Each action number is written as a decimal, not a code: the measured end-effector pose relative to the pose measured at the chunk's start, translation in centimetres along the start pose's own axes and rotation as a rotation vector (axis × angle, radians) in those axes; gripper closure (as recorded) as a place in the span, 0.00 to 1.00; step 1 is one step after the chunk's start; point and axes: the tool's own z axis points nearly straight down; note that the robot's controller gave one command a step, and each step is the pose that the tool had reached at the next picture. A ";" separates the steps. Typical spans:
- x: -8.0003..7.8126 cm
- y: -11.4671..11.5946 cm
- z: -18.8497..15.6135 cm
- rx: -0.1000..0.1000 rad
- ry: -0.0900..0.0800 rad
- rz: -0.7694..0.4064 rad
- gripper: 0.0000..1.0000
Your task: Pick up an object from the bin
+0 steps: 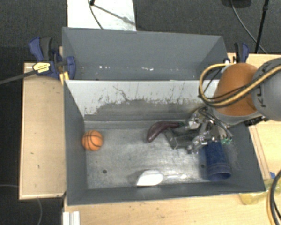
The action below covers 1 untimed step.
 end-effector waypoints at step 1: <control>0.1 0.0 -0.3 -0.002 0.007 -0.004 1.00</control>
Offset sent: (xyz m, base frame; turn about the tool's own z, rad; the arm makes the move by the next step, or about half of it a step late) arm -0.0002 0.0002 0.0675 0.0000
